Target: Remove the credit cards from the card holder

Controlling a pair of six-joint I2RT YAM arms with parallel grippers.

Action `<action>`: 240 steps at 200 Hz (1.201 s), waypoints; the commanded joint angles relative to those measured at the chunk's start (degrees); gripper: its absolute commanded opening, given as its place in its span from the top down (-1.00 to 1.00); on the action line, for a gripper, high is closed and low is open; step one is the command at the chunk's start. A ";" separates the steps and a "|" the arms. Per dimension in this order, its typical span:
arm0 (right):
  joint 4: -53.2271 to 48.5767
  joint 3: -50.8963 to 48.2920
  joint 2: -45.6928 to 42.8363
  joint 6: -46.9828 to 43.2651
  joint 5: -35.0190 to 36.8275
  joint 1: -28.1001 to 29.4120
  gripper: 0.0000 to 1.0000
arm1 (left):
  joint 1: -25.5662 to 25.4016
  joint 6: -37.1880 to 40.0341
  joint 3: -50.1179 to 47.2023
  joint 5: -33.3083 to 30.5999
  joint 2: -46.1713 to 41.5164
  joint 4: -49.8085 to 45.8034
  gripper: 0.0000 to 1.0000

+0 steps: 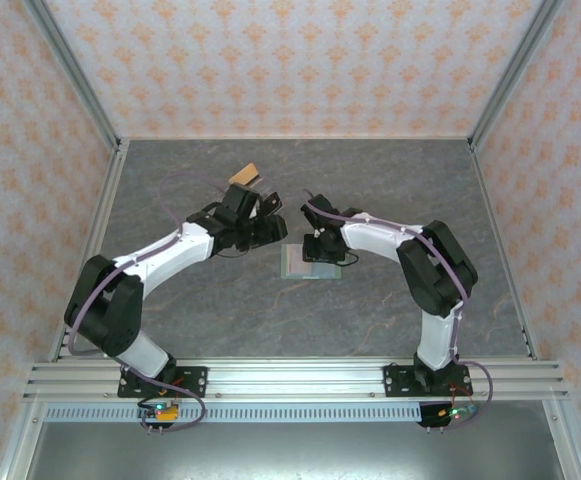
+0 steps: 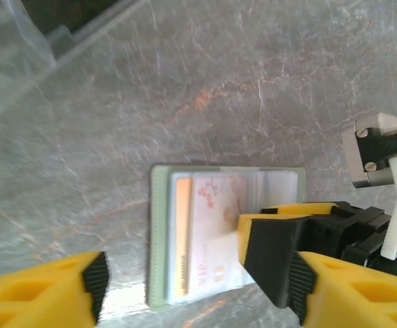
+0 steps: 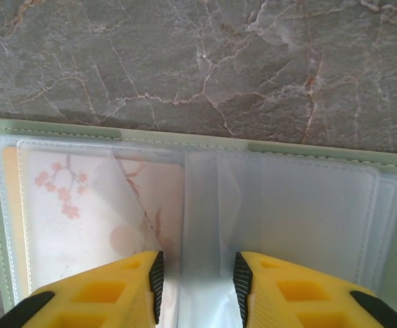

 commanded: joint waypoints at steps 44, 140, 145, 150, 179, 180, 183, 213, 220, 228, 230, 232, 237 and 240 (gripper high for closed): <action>0.73 -3.93 2.85 0.16 2.10 -0.02 0.31 | -2.58 -6.51 -1.72 5.87 5.82 10.46 0.04; 1.55 -4.65 2.85 0.26 2.41 -0.01 0.35 | -5.10 -4.88 2.57 2.73 13.31 6.36 0.29; 1.58 -4.62 2.73 0.19 2.52 -0.02 0.34 | -5.08 -4.99 2.73 2.55 13.70 6.16 0.29; 1.57 -4.69 2.73 0.18 2.68 -0.02 0.35 | -5.08 -4.93 2.93 2.37 14.07 5.94 0.29; 1.67 -4.59 2.91 0.18 2.68 -0.04 0.36 | -5.08 -4.74 3.52 3.30 15.66 5.80 0.32; 1.67 -4.59 2.89 0.18 2.68 0.02 0.36 | -5.08 -4.65 3.55 3.35 15.71 5.77 0.32; 1.67 -4.59 2.95 0.23 2.66 -0.02 0.36 | -5.08 -4.60 3.68 3.39 15.86 5.61 0.32; 1.80 -4.58 2.93 0.15 2.29 -0.11 0.36 | -5.08 -3.82 4.28 2.98 16.72 4.06 0.31; 1.83 -4.63 3.04 0.13 2.33 -0.10 0.36 | -5.08 -3.77 4.28 3.44 16.81 4.29 0.31; 1.82 -4.59 3.16 0.09 2.14 -0.08 0.36 | -5.08 -3.74 4.29 4.16 16.92 4.56 0.31; 1.79 -4.63 3.16 0.08 2.08 -0.10 0.36 | -5.08 -3.80 4.29 4.44 16.97 4.70 0.31; 1.83 -4.60 3.21 0.10 2.03 -0.10 0.36 | -5.08 -3.77 4.24 4.62 17.05 4.87 0.31; 1.93 -4.59 3.26 0.09 1.90 -0.09 0.36 | -5.08 -3.83 4.28 5.15 17.16 5.10 0.31; 1.98 -4.59 3.30 0.08 1.83 -0.10 0.36 | -5.10 -3.81 4.28 5.43 17.24 5.17 0.31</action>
